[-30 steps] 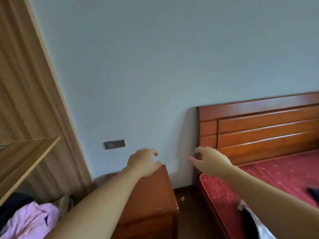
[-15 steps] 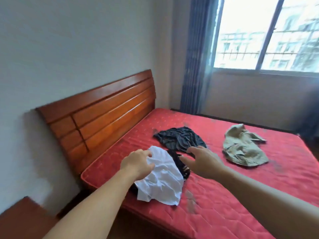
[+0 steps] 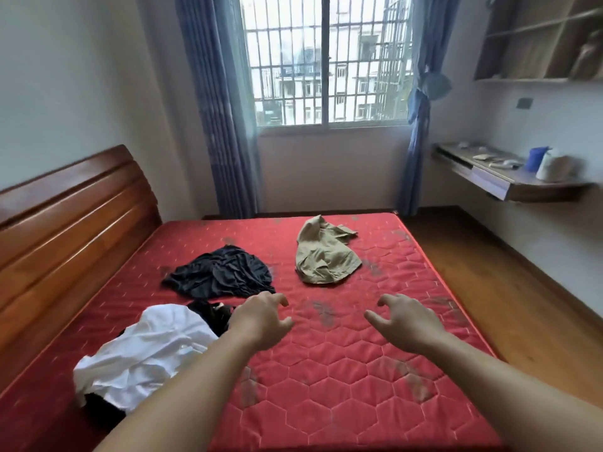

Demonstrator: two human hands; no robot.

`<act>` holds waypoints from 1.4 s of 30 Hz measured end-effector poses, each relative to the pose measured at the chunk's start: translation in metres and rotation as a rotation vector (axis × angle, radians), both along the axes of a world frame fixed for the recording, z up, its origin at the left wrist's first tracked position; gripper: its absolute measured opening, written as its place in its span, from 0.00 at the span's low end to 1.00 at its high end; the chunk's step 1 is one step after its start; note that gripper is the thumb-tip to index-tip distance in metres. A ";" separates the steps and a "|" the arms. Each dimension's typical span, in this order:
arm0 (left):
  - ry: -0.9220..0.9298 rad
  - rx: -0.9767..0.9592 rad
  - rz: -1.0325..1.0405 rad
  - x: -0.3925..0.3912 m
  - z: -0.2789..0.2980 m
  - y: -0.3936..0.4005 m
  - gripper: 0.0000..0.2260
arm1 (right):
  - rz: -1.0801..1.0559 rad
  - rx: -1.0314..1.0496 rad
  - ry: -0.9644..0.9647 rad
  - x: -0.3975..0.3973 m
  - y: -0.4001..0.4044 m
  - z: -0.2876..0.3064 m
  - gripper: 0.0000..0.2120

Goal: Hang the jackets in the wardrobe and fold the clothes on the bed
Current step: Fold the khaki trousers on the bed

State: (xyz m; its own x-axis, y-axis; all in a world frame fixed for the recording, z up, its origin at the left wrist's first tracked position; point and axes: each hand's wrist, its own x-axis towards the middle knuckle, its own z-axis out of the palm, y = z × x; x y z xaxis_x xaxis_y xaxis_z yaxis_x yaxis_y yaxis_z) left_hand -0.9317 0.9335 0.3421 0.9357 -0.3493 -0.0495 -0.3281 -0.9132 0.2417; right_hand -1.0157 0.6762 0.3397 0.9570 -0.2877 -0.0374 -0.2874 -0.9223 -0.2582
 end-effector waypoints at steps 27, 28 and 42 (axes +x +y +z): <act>0.148 0.105 0.026 0.314 -0.094 -0.204 0.22 | -0.019 -0.031 0.174 0.287 -0.214 -0.086 0.27; 0.161 0.112 0.036 0.332 -0.103 -0.205 0.22 | -0.024 -0.025 0.185 0.306 -0.216 -0.095 0.27; 0.371 0.262 0.061 0.518 -0.313 -0.257 0.29 | 0.115 0.070 0.381 0.543 -0.226 -0.328 0.25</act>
State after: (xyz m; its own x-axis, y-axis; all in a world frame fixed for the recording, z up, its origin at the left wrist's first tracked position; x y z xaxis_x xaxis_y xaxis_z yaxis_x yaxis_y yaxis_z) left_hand -0.4136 0.6770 0.0296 0.8565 -0.2247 -0.4646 -0.2063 -0.9743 0.0909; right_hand -0.4726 0.4498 0.0117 0.8964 -0.1639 -0.4118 -0.2709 -0.9380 -0.2164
